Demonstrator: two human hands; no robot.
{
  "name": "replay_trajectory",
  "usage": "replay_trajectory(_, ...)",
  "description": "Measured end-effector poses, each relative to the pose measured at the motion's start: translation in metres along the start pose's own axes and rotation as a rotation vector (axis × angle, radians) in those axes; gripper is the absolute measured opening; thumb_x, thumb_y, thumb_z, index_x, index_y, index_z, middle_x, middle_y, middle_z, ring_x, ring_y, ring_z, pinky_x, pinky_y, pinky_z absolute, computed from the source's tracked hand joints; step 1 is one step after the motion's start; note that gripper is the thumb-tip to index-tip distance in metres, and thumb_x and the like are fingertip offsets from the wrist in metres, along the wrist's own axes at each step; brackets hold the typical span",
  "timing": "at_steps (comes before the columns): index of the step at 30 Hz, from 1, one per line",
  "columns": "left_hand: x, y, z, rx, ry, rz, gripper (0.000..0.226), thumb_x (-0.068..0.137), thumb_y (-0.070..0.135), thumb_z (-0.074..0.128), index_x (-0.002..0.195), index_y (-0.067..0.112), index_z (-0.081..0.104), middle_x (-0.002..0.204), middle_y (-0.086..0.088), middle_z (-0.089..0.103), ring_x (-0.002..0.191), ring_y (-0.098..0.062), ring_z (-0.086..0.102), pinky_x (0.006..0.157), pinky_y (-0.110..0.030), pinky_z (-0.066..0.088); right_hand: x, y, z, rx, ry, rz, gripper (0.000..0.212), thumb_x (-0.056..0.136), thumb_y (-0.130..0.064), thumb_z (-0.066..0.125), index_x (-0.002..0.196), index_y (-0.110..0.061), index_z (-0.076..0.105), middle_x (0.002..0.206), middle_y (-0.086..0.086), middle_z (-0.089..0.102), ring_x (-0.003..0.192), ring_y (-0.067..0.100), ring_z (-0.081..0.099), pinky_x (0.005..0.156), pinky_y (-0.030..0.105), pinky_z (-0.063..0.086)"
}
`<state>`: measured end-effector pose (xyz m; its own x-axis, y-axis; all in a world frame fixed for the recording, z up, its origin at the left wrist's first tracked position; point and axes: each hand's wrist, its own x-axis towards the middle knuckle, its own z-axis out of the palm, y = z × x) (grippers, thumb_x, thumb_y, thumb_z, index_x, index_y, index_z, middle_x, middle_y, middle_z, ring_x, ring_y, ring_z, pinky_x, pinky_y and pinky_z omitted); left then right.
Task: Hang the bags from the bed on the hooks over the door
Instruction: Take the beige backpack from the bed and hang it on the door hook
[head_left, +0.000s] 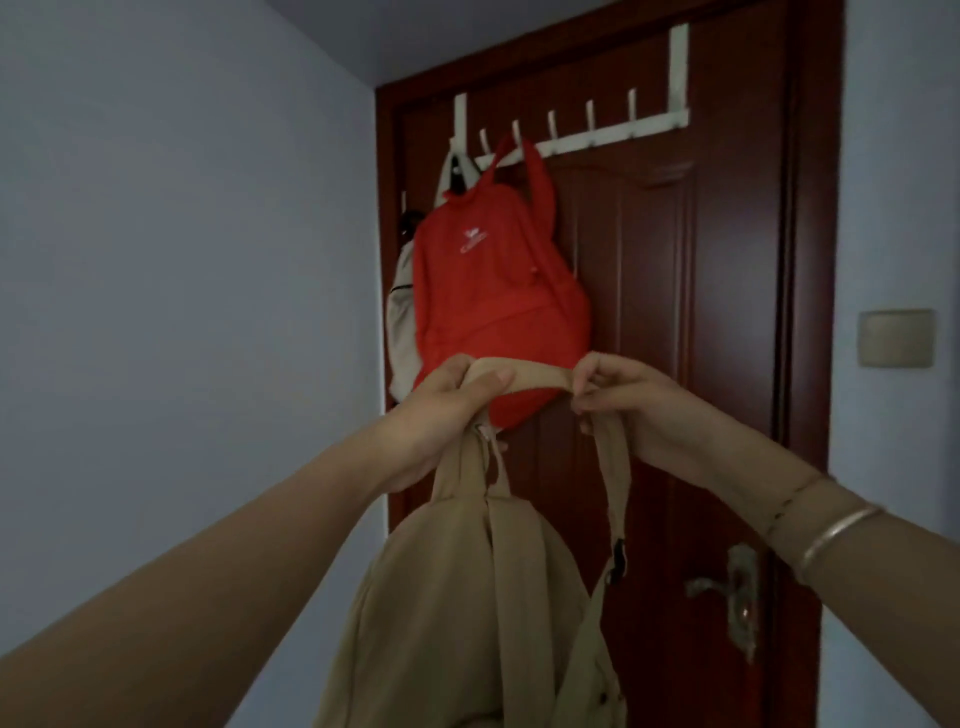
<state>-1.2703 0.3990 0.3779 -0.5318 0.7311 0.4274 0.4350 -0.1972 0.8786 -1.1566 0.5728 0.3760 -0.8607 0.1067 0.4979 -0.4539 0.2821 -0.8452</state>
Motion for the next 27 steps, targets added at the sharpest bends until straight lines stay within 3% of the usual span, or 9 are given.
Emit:
replay_trajectory(2,0.045,0.007,0.006,0.02,-0.018,0.083,0.019,0.093,0.025,0.052,0.101,0.009,0.049,0.077,-0.007,0.053,0.054,-0.007,0.058,0.052,-0.026,0.055,0.022,-0.001,-0.023,-0.172,0.099,-0.067,0.033,0.077,0.011,0.052,0.064,-0.018,0.062,0.065,-0.008,0.059,0.061,0.005,0.05,0.057,0.015,0.039)
replay_trajectory(5,0.113,0.027,0.004,0.088,0.021,0.256,0.011,0.094,0.016,0.05,0.098,0.007,0.052,0.075,-0.001,0.056,0.05,0.003,0.059,0.047,-0.012,0.048,0.066,-0.013,-0.059,-0.349,0.167,-0.151,0.027,0.079,0.001,0.055,0.074,-0.02,0.07,0.083,-0.008,0.066,0.072,0.004,0.055,0.064,0.018,0.04)
replay_trajectory(11,0.232,0.073,-0.016,0.305,0.131,0.514,0.021,0.093,0.019,0.052,0.108,0.005,0.06,0.095,-0.009,0.061,0.087,-0.018,0.057,0.081,-0.032,0.046,0.156,-0.04,-0.113,-0.632,0.29,-0.293,0.042,0.08,0.002,0.054,0.098,-0.034,0.066,0.122,0.002,0.051,0.103,0.019,0.056,0.068,0.016,0.047)
replay_trajectory(14,0.293,0.084,-0.029,0.341,0.181,0.605,0.02,0.093,0.015,0.052,0.107,0.003,0.061,0.09,-0.006,0.059,0.085,-0.016,0.056,0.074,-0.021,0.044,0.205,-0.044,-0.137,-0.691,0.33,-0.334,0.037,0.085,-0.005,0.052,0.105,-0.034,0.063,0.125,0.001,0.048,0.109,0.008,0.049,0.079,0.013,0.038)
replay_trajectory(17,0.354,0.087,-0.044,0.394,0.237,0.697,0.018,0.093,0.015,0.051,0.104,0.005,0.062,0.094,-0.007,0.06,0.087,-0.015,0.054,0.063,-0.011,0.042,0.257,-0.038,-0.156,-0.744,0.423,-0.411,0.029,0.093,-0.015,0.046,0.11,-0.033,0.062,0.119,-0.002,0.046,0.113,0.01,0.046,0.099,0.022,0.03)
replay_trajectory(20,0.417,0.083,-0.061,0.442,0.285,0.792,0.012,0.093,0.019,0.05,0.092,0.014,0.062,0.103,-0.014,0.061,0.094,-0.024,0.057,0.075,-0.026,0.044,0.314,-0.025,-0.177,-0.853,0.56,-0.505,0.031,0.096,-0.019,0.041,0.116,-0.03,0.061,0.112,-0.007,0.047,0.117,0.013,0.045,0.102,0.025,0.03)
replay_trajectory(22,0.457,0.079,-0.073,0.485,0.337,0.839,0.012,0.093,0.022,0.049,0.086,0.023,0.058,0.093,-0.003,0.058,0.092,-0.023,0.056,0.082,-0.034,0.044,0.35,-0.02,-0.191,-0.965,0.601,-0.516,0.035,0.096,-0.017,0.038,0.122,-0.028,0.058,0.116,-0.006,0.048,0.121,0.016,0.042,0.106,0.03,0.03)
replay_trajectory(24,0.497,0.078,-0.085,0.522,0.42,0.885,0.013,0.093,0.027,0.047,0.084,0.027,0.056,0.085,0.006,0.05,0.09,-0.019,0.053,0.082,-0.036,0.043,0.388,-0.017,-0.208,-1.059,0.617,-0.526,0.042,0.093,-0.009,0.036,0.127,-0.026,0.054,0.12,-0.005,0.047,0.122,0.017,0.041,0.101,0.026,0.031)
replay_trajectory(27,0.547,0.087,-0.088,0.559,0.546,0.927,0.016,0.094,0.032,0.043,0.09,0.026,0.057,0.093,0.004,0.049,0.094,-0.022,0.054,0.078,-0.038,0.043,0.432,-0.026,-0.231,-1.152,0.706,-0.563,0.048,0.09,-0.002,0.036,0.13,-0.024,0.051,0.126,-0.001,0.047,0.12,0.02,0.043,0.095,0.028,0.037)
